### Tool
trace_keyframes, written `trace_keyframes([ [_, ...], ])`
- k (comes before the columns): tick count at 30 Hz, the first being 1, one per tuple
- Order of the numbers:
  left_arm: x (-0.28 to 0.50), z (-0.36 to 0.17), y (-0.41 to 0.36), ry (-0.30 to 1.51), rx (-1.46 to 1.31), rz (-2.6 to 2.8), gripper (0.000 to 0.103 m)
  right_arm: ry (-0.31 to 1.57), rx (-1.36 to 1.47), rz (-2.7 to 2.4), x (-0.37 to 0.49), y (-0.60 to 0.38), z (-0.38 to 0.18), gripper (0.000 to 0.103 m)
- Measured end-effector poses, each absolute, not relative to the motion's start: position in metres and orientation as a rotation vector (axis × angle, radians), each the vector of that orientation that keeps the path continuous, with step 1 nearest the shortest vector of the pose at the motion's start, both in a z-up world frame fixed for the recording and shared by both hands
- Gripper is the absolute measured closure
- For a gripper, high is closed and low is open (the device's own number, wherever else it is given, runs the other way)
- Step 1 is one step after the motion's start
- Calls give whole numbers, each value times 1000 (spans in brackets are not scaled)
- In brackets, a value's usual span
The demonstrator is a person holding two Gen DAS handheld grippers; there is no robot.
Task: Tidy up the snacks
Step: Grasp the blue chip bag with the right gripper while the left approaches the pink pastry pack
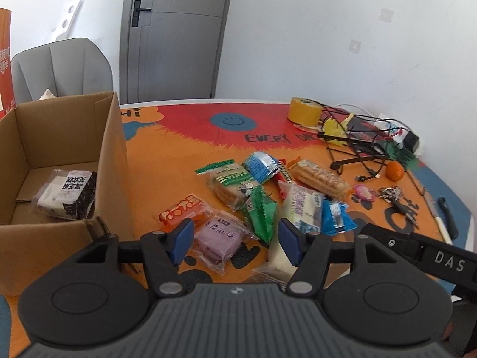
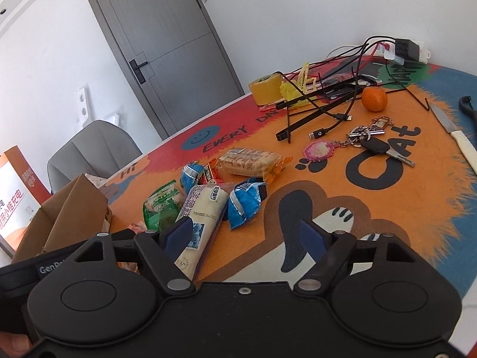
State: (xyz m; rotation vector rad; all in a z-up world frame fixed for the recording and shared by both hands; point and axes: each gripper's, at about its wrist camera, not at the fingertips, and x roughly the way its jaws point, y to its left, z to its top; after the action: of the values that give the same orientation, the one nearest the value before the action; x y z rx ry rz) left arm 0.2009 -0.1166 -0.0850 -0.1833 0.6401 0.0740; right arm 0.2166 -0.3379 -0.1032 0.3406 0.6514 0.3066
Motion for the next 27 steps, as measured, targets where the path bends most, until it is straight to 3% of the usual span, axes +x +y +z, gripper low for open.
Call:
trace_keyframes([
  [16,216,-106,-113,691,-182,147,37,673,331,328,252,-318,-110,28],
  [21,223,-111,-116,718,-185,133,41,692,313,318,262,-313,-115,32],
  [27,223,-112,-113,719,-209,129,59,709,308,310,272,-309,-121,37],
])
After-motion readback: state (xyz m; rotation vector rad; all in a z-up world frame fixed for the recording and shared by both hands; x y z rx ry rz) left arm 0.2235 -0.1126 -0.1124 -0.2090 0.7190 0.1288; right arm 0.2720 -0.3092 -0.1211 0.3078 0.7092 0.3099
